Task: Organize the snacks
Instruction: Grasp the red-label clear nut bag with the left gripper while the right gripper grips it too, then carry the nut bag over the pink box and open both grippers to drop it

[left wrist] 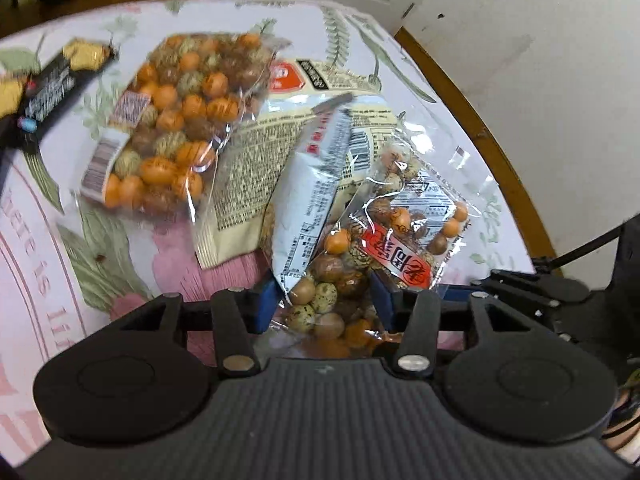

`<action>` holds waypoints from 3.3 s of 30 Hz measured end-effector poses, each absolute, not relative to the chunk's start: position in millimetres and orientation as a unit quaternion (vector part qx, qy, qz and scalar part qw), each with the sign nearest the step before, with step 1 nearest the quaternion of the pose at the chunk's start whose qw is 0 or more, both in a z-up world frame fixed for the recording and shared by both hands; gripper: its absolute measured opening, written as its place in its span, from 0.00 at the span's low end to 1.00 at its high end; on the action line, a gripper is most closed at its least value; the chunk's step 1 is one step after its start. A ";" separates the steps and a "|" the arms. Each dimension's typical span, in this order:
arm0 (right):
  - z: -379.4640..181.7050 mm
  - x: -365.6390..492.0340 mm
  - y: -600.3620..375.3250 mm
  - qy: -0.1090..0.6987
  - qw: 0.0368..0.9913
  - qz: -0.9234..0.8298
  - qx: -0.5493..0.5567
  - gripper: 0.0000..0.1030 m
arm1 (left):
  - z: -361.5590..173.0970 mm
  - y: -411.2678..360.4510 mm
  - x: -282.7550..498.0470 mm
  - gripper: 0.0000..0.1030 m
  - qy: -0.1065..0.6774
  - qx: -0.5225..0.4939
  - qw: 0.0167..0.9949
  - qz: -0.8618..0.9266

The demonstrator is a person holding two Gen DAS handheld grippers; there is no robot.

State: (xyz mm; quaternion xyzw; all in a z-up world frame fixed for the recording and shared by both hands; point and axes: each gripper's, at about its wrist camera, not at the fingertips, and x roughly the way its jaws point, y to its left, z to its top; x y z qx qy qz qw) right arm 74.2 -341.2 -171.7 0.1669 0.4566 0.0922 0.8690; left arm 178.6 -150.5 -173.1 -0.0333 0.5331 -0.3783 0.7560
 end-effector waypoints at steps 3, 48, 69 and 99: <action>-171.7 70.6 -333.7 0.451 0.873 0.085 0.163 0.84 | -173.7 -152.0 172.5 0.47 0.552 -0.028 0.738 -0.388; -65.6 41.4 -186.2 0.417 0.896 0.148 0.026 0.96 | -49.5 -34.8 81.2 0.49 0.574 -0.040 0.759 -0.304; -5.7 174.7 -20.2 0.406 0.840 0.342 -0.113 0.95 | -21.0 166.3 158.7 0.51 0.533 -0.207 0.801 -0.180; -7.9 171.2 -64.4 0.382 0.866 0.307 -0.099 0.80 | -43.8 172.4 183.1 0.56 0.517 -0.100 0.843 -0.110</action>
